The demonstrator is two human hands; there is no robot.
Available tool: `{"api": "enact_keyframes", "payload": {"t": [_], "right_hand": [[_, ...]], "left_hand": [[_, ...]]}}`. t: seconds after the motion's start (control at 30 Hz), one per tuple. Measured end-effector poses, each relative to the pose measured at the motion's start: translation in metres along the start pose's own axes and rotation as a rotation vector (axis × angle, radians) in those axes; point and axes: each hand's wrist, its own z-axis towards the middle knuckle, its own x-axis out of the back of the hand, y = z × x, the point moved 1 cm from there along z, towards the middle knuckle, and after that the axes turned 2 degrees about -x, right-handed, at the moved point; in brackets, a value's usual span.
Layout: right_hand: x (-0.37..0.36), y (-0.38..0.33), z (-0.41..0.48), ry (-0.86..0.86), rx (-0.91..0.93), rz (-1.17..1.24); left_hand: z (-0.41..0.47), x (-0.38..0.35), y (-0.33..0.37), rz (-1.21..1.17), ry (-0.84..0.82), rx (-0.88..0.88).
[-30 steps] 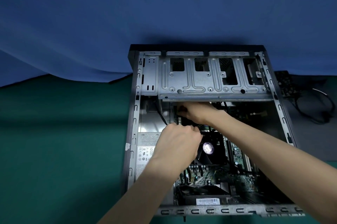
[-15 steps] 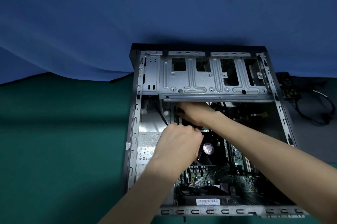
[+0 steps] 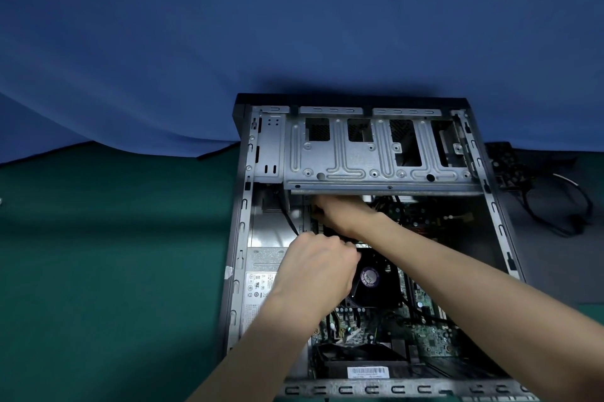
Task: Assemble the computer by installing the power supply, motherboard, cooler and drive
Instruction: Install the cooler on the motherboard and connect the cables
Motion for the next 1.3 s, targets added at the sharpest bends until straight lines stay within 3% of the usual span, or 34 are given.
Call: {"api": "enact_keyframes", "payload": {"t": [0.1,0.2,0.33,0.37,0.47,0.6,0.77,0.87,0.93,1.0,1.1,1.2,1.3], "right_hand": [[0.0,-0.003,-0.005,0.066,0.07,-0.109],[0.007,-0.007,-0.009,0.024,0.006,0.002],[0.024,-0.01,-0.02,-0.058,-0.046,-0.019],[0.031,-0.011,-0.027,-0.053,-0.039,-0.116],[0.042,-0.001,-0.057,0.052,0.151,-0.283],[0.065,0.014,-0.112,0.161,0.286,-0.203],[0.104,0.039,-0.147,0.559,0.266,-0.075],[0.128,0.067,-0.147,0.801,0.146,-0.036],[0.14,0.094,-0.144,0.86,0.006,-0.004],[0.149,0.125,-0.139,0.785,-0.211,0.032],[0.153,0.177,-0.13,0.486,-0.557,-0.128],[0.156,0.223,-0.122,0.295,-0.741,-0.174],[0.154,0.257,-0.114,0.249,-0.828,-0.136]], "left_hand": [[0.0,0.001,-0.001,0.011,0.004,0.006],[-0.001,0.0,-0.001,0.021,0.018,0.002],[0.0,-0.003,-0.002,0.037,0.049,-0.004],[0.0,-0.003,-0.002,0.032,0.049,-0.002],[-0.002,-0.003,-0.001,0.03,0.075,-0.009],[-0.001,-0.002,0.0,-0.066,0.093,0.107],[0.023,0.02,0.008,-0.135,0.176,0.222],[0.053,0.043,0.024,-0.167,0.283,0.256],[0.074,0.052,0.035,-0.181,0.327,0.307],[0.093,0.056,0.043,-0.206,0.363,0.356],[0.123,0.048,0.051,-0.24,0.332,0.385],[0.141,0.032,0.055,-0.247,0.302,0.412],[0.145,0.023,0.057,-0.173,0.353,0.425]]}}
